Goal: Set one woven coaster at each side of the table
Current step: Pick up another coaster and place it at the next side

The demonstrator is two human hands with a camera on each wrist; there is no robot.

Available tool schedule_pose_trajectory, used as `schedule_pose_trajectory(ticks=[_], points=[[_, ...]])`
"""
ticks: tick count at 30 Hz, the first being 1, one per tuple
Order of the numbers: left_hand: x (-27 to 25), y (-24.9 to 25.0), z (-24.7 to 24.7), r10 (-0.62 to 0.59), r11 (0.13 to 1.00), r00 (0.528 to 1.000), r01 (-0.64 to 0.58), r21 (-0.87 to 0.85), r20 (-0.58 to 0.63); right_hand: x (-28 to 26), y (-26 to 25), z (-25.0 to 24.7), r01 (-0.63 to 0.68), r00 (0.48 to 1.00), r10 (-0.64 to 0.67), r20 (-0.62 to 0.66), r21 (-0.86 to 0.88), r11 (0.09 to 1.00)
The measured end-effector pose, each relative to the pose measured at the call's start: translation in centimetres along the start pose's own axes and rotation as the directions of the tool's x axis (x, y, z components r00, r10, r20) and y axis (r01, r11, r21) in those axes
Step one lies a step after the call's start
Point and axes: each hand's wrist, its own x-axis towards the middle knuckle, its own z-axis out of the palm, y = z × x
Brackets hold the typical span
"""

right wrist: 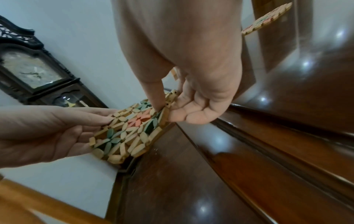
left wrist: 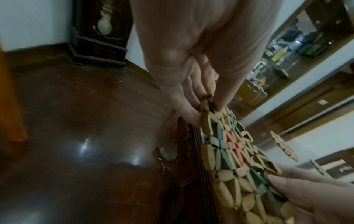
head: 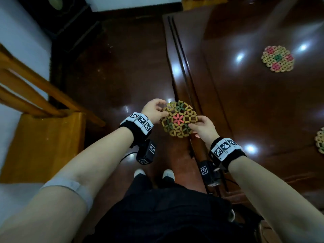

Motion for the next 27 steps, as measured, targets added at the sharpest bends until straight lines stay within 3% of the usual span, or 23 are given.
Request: schedule_pose_trajectory(ticks=[6,11,14,20,23,27], points=[[7.8,4.3,-1.8,0.009,0.992,0.952,-0.048,0.120,0.306,3.7,-2.3,1.0,-0.002,0.978,0.029,-0.208,0.128,0.992],[13.6,8.7,-2.6,0.050,0.962,0.899,-0.160,0.221,0.435,5.4,-5.4,2.2,0.086,0.885,0.013,-0.465,0.191,0.978],[16.2,11.1,-2.5,0.107,0.903,0.858,-0.295,0.311,0.503,6.4,-7.3,2.4,0.117,0.859,-0.023,-0.511,0.153,0.981],[22.1,13.7,0.3,0.013,0.864,0.753,-0.340,0.372,0.658,9.9,-8.6,0.9,0.097,0.863,-0.028,-0.504,0.112,0.989],[24.2,15.3,2.4,0.005,0.834,0.750,-0.368,0.411,0.661,12.5,-8.4,-0.4,0.054,0.841,0.024,-0.541,0.128,0.990],[25.5,16.5,4.9,-0.027,0.792,0.729,-0.402,0.460,0.684,14.0,-8.1,-1.9,-0.123,0.781,0.120,-0.613,0.037,0.992]])
